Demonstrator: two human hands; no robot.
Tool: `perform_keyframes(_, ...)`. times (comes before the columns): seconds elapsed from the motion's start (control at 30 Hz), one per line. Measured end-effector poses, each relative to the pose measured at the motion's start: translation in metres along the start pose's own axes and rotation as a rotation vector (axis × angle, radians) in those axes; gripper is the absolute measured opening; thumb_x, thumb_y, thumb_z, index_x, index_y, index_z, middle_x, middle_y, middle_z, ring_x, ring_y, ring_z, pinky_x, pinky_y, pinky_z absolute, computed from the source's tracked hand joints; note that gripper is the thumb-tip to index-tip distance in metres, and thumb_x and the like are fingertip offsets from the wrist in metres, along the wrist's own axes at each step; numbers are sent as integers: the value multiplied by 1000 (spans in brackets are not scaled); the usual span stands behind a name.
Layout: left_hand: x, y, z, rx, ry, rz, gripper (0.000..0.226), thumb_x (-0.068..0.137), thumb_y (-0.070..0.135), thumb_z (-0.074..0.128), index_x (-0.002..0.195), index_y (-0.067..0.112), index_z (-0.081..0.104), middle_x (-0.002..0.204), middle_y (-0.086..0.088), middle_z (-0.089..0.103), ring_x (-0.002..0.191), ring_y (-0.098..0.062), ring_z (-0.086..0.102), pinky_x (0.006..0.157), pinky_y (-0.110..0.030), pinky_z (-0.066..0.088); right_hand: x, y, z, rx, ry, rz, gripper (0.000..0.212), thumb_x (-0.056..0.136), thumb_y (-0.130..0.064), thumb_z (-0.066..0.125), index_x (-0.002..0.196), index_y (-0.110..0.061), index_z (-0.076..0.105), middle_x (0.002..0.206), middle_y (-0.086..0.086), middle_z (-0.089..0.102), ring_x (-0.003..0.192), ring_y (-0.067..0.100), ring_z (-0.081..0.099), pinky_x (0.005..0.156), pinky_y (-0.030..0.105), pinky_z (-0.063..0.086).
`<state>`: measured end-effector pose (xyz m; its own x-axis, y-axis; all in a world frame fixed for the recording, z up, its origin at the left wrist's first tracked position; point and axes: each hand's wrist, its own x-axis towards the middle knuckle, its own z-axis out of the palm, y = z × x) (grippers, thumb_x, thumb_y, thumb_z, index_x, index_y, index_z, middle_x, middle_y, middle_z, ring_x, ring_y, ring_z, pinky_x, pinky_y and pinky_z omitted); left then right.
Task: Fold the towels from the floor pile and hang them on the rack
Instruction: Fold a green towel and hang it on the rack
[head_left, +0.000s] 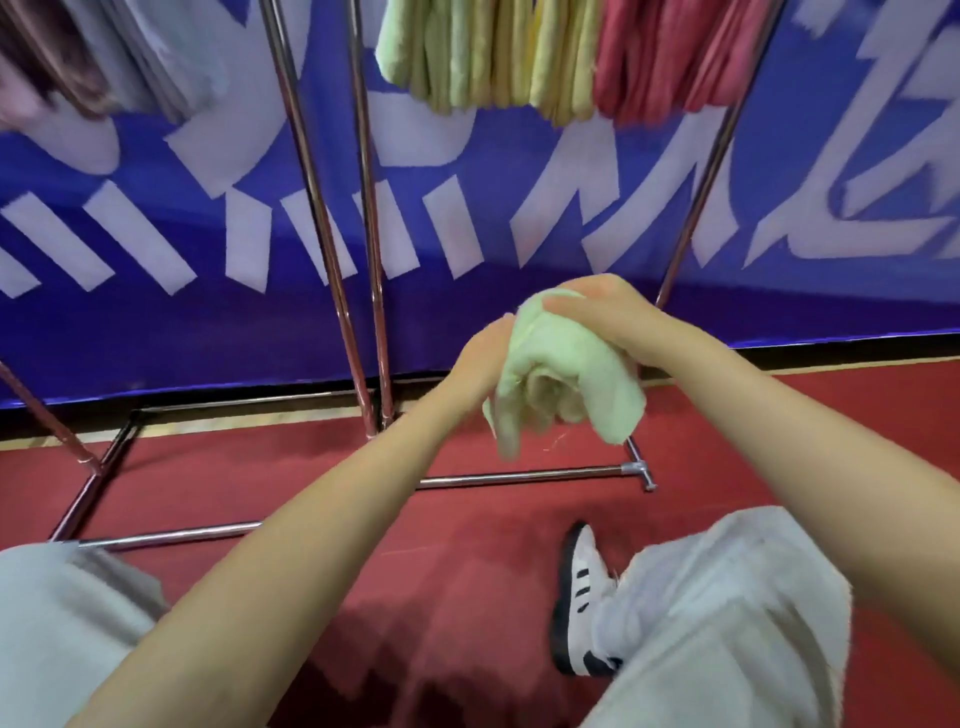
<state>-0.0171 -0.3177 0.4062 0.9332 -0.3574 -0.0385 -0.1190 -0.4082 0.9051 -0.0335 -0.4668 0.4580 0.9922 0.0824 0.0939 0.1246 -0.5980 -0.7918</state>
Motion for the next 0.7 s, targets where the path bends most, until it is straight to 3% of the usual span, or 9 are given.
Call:
perform_keyframes(0.1,33,54,7,61,57,143,36,105,24,28,88,9,57,110,-17,65,99,-26,57,85,-39,41,5,-2,-67,23,115,56,17,92,-26,57,84,-29,71,86,-9,71,83,6,65,75,23,51)
perform_keyframes(0.23,77,104,14,51,-11,281,43,101,39,36,91,3,57,89,-7,61,80,-16,51,78,-37,45,8,-5,-143,-164,132,73,20,93,-29,53,96,-25,72,94,-4,72,88,9,65,78,28,50)
perform_keyframes(0.33,107,146,31,67,-35,322,35,102,38,35,82,13,49,80,2,51,73,-13,44,71,-30,39,13,-12,-188,-198,193,83,20,92,-30,53,92,-24,72,90,-3,72,85,11,66,75,29,52)
perform_keyframes(0.43,132,188,48,2,-55,356,30,99,34,33,78,15,45,78,0,48,72,-14,41,70,-32,36,24,-21,-231,-137,292,75,18,89,-29,57,88,-22,73,84,-3,72,76,8,67,63,22,50)
perform_keyframes(0.5,148,213,61,-15,-55,373,30,96,26,34,69,17,42,70,2,46,67,-14,38,63,-30,33,38,-28,-258,-149,357,96,19,87,-31,58,89,-19,73,86,0,72,79,14,67,64,25,49)
perform_keyframes(0.7,199,269,94,-43,-48,395,28,95,24,36,77,17,57,83,-6,62,75,-20,50,63,-28,40,84,-48,-327,-619,459,192,30,90,-28,50,102,-5,66,100,17,63,81,26,54,72,38,45)
